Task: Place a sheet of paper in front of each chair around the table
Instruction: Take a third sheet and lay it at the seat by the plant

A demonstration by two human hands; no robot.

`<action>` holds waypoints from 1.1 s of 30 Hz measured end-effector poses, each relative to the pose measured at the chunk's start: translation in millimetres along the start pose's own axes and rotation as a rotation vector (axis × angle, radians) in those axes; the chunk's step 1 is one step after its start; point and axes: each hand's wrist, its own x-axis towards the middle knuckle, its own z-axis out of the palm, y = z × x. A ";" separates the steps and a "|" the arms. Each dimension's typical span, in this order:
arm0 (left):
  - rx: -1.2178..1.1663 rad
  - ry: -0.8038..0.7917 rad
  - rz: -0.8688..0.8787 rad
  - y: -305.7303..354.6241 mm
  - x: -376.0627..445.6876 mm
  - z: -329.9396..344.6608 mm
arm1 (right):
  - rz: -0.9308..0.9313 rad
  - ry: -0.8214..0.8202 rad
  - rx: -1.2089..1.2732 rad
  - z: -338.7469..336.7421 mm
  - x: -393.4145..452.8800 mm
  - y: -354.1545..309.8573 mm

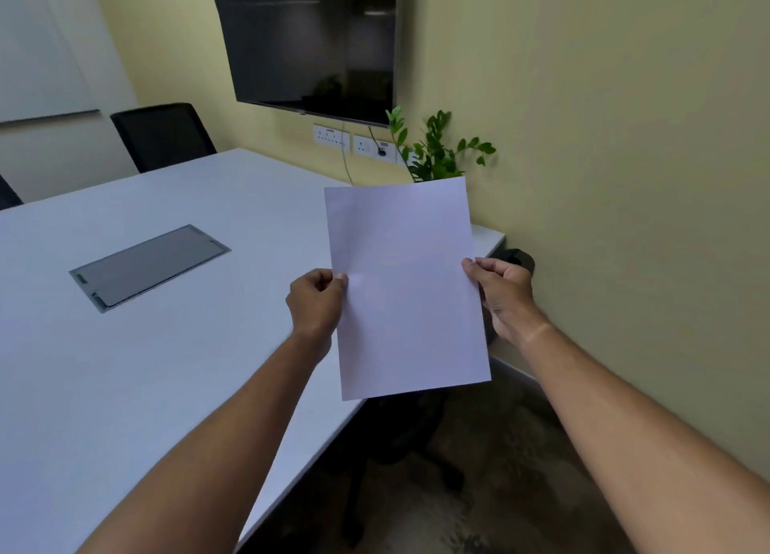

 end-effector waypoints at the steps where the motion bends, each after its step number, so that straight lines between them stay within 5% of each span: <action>1: -0.008 0.001 -0.003 1.2 13.9 2.7 | 0.002 -0.011 0.009 7.3 14.4 0.0; 15: -0.102 0.268 -0.172 -11.6 178.5 46.8 | 0.196 -0.169 -0.016 68.0 177.5 54.4; 20: -0.158 0.437 -0.231 -16.9 224.6 64.8 | 0.346 -0.207 0.151 95.0 225.1 73.6; 33: -0.214 0.578 -0.292 -47.3 286.7 73.0 | 0.466 -0.253 0.284 168.8 247.0 122.4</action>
